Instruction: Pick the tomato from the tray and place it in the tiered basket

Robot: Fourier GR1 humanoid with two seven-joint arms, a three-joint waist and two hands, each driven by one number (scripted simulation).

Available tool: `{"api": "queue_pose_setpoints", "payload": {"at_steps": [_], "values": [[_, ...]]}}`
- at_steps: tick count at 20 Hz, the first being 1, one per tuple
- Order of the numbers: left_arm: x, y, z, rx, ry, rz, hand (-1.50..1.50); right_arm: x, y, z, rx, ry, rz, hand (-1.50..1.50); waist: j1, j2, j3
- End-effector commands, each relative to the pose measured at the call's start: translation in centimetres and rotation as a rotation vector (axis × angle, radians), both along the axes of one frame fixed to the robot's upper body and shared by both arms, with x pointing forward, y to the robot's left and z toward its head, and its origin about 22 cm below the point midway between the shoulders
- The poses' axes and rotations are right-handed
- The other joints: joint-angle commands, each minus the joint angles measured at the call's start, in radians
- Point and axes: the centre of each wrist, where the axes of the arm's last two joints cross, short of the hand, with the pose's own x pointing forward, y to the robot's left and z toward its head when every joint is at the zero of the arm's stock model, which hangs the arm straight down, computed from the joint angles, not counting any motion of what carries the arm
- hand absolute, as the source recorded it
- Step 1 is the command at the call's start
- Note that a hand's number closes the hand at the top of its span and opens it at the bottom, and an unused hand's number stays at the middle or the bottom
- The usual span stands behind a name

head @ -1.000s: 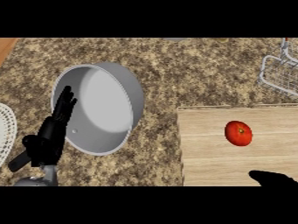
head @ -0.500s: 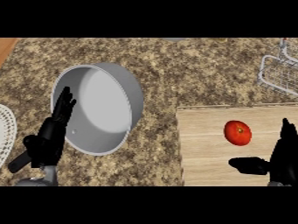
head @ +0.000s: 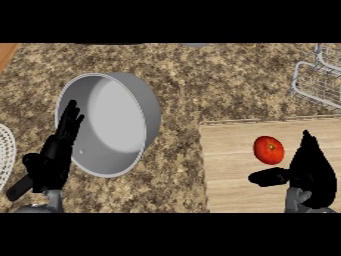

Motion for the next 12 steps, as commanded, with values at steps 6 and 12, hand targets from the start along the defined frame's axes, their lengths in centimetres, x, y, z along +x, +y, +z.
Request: {"api": "queue_pose_setpoints", "payload": {"at_steps": [6,12], "values": [[-2.3,1.4,-4.5,-0.011,0.228,0.044,0.0,2.8,1.2,0.2,0.008,0.22,-0.132,-1.5,-0.003,0.016,-0.018],[-3.0,1.0,-5.4,-0.021,0.231,0.051,0.0,3.5,0.1,-0.4,0.054,0.235,-0.169,-1.5,-0.013,0.016,-0.018]]}}
